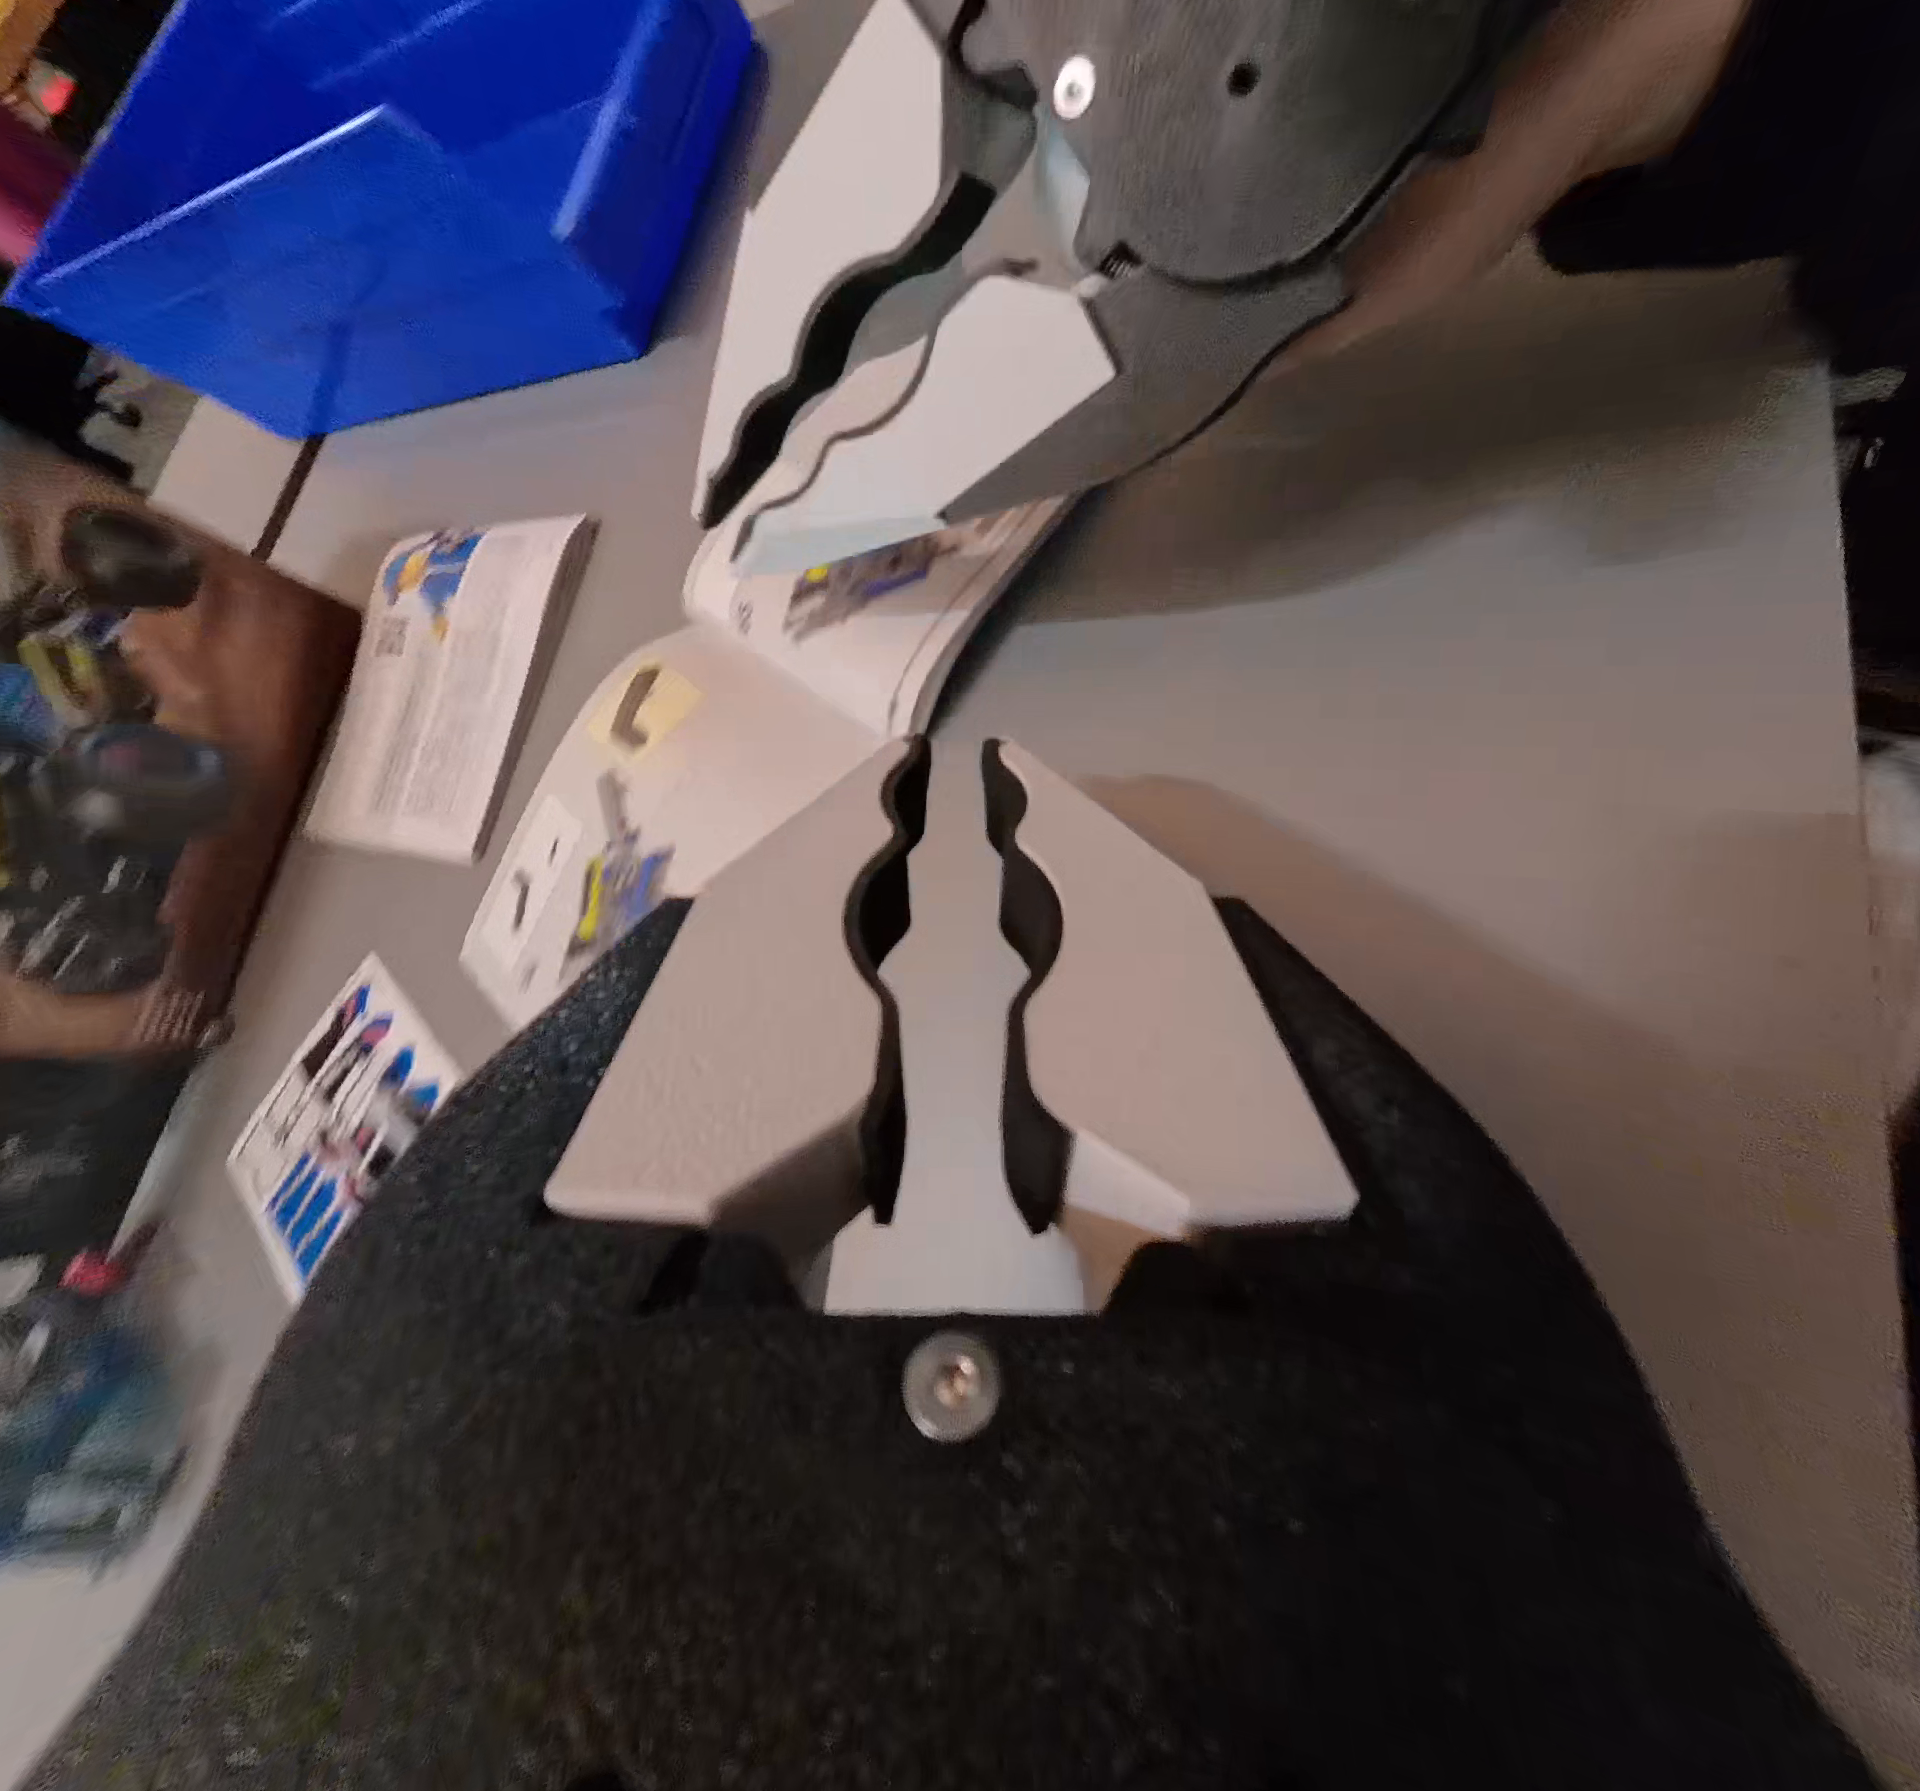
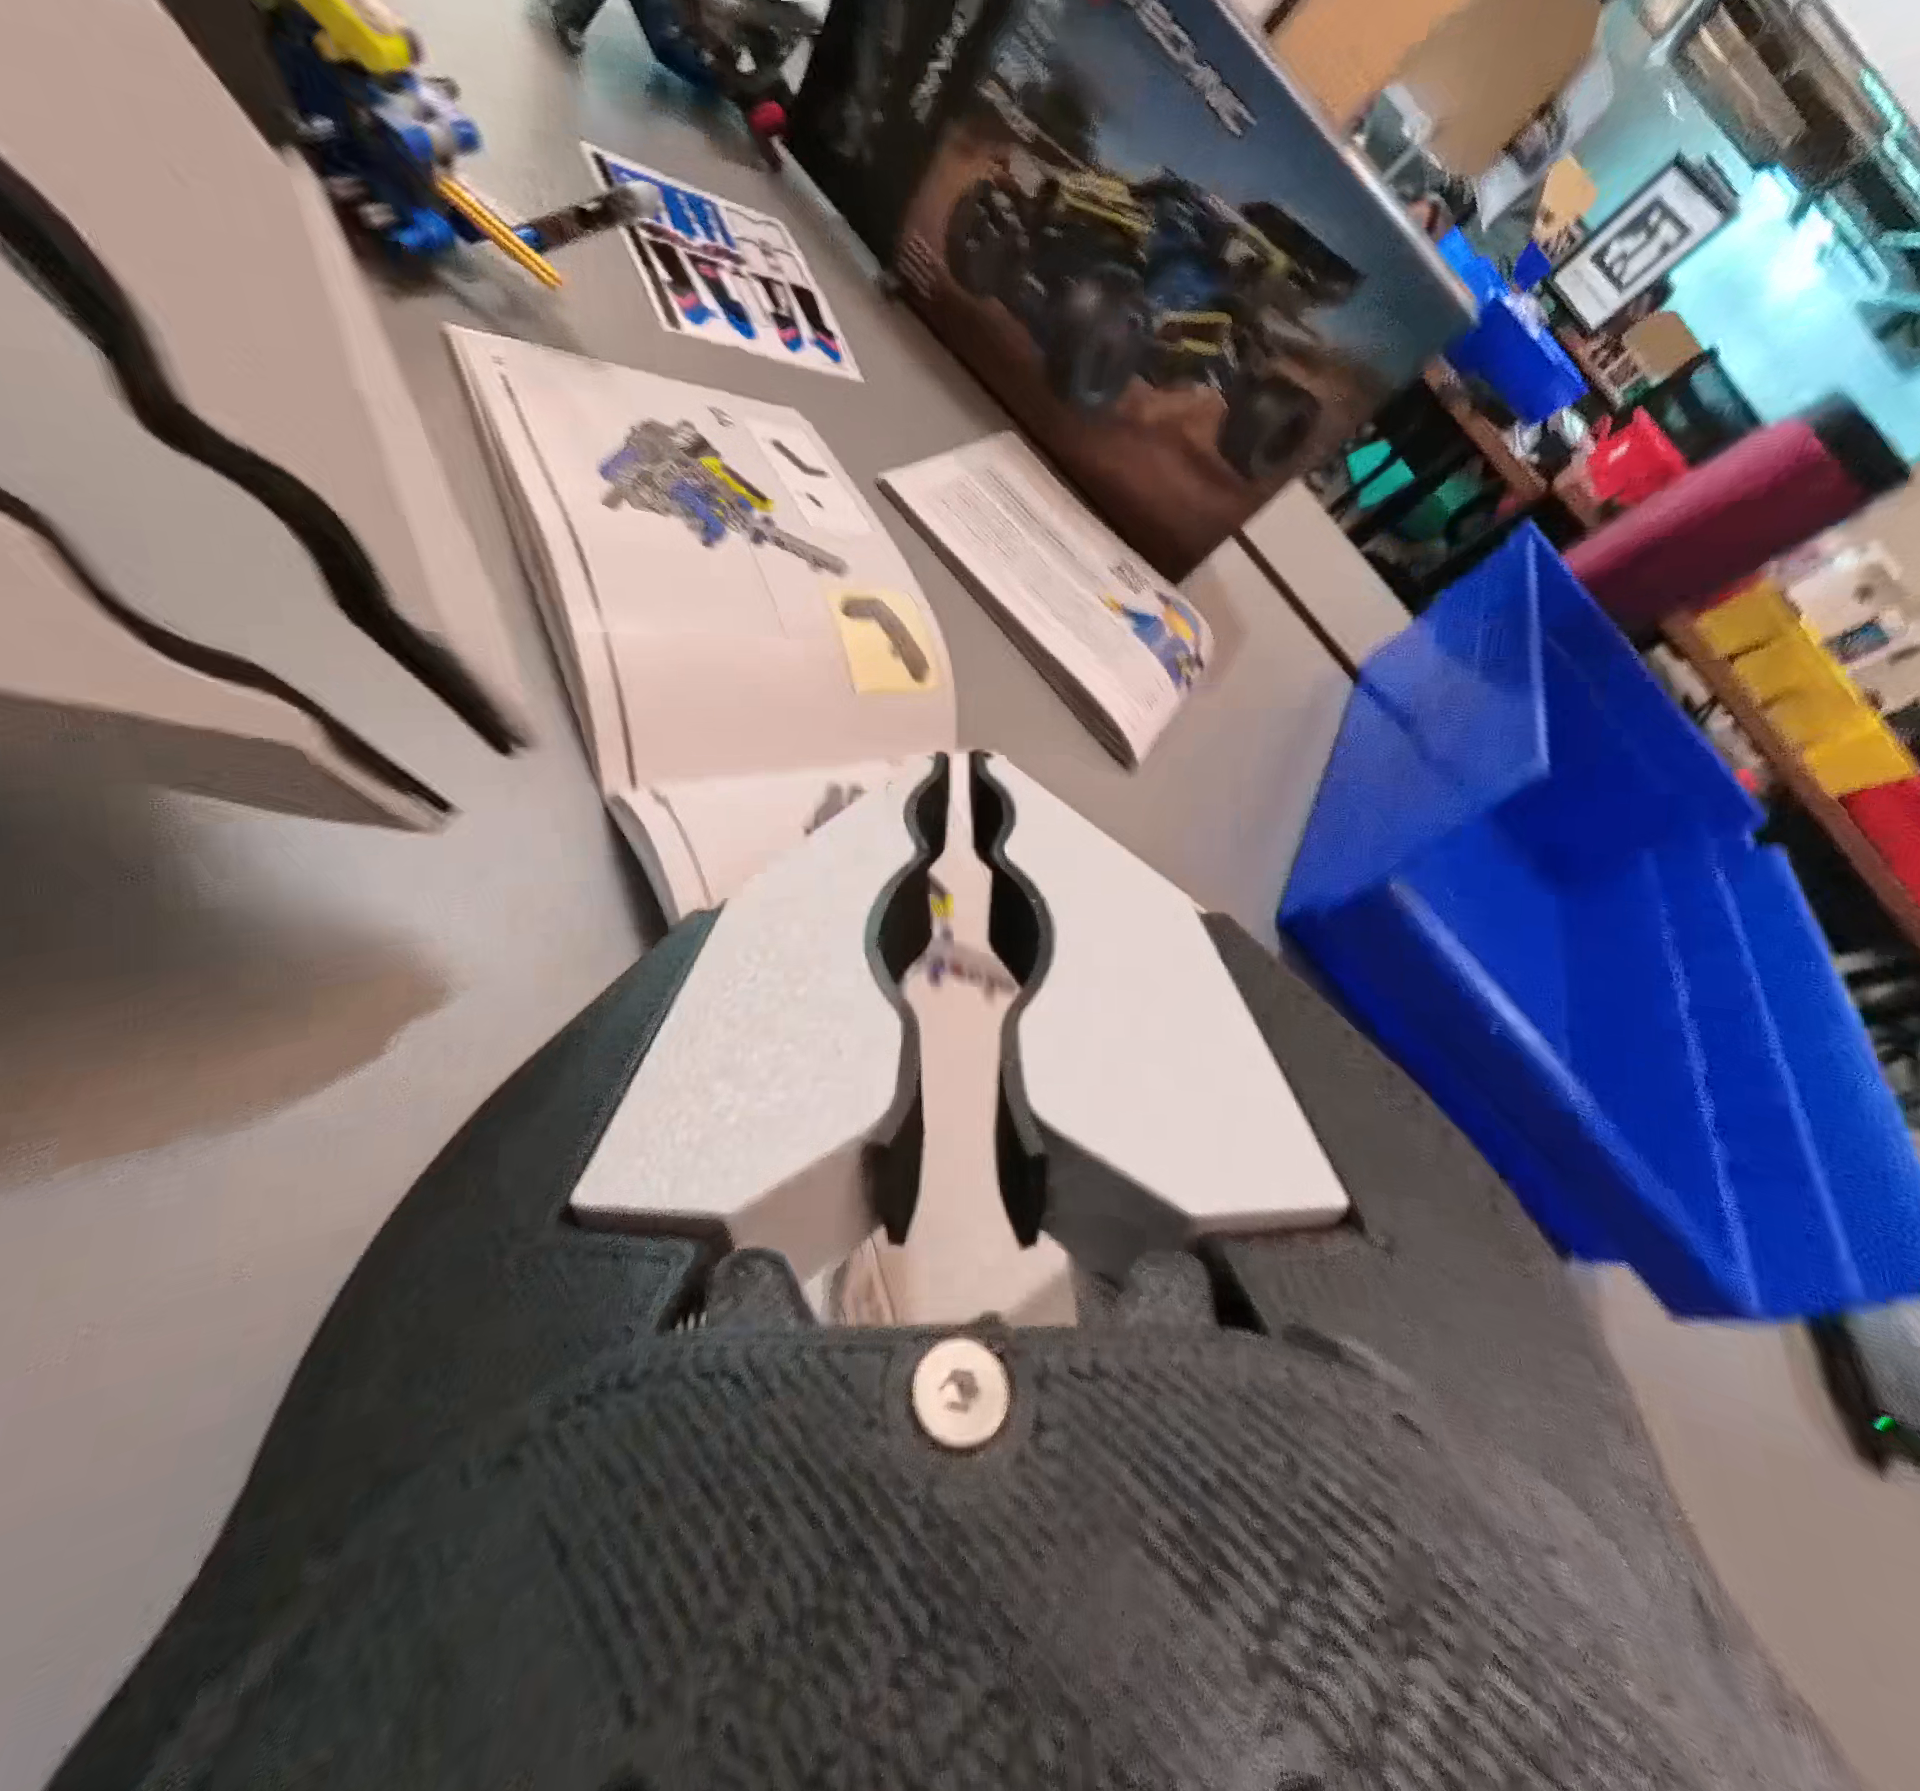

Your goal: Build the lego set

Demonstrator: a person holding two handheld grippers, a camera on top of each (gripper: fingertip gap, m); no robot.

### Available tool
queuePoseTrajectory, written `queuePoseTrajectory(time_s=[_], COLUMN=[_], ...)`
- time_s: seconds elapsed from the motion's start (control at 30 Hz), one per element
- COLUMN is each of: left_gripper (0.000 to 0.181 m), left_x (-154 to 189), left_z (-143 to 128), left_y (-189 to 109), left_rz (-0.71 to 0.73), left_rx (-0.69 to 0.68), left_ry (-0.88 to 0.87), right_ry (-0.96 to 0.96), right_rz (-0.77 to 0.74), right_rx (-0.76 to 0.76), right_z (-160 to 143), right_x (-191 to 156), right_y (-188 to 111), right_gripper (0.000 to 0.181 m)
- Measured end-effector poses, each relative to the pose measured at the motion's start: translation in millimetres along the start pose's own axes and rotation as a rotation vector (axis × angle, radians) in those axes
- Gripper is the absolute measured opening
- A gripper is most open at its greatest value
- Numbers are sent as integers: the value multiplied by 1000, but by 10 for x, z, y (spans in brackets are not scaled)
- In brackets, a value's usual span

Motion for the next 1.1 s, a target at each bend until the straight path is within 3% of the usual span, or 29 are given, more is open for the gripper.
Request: queuePoseTrajectory(time_s=[0.1, 0.23, 0.47, 0.63, 0.77, 0.83, 0.97, 1.1], left_gripper=[7, 8, 7, 5, 8, 7, 8, 11], left_x=[-96, -281, -451, -641, -808, -847, -905, -1075], left_z=[-305, -823, -1839, -2407, -2776, -2884, -3027, -3094], left_y=[-427, -1076, -2205, -2923, -3255, -3324, -3255, -3102], left_rz=[83, 263, 600, 754, 691, 631, 441, 283], left_rx=[-36, -129, -248, -290, -296, -272, -276, -322], left_ry=[-46, -187, -450, -529, -604, -601, -488, -413], right_ry=[-133, -260, -257, -169, -101, -84, 1, 25], right_rz=[48, 70, 16, 51, 72, 200, 487, 607], right_rx=[-46, -179, -293, -210, -128, -67, 27, 19], right_z=[83, -106, -460, -443, -197, -19, 325, 505], right_x=[-177, -171, 131, 314, 339, 158, -402, -852], right_y=[248, 371, 336, 227, 66, -8, -101, -51], right_gripper=[9, 0, 0, 11, 14, 17, 24, 30])
Point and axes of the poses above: each gripper's, where its closed fingertips meet, y out along the fingers, z out of its top, x = y × z across the jaws, the point moved 10 cm from there along -y, back along the fingers, and after that the axes turned 5 degrees about -z, right-handed, at the moved point
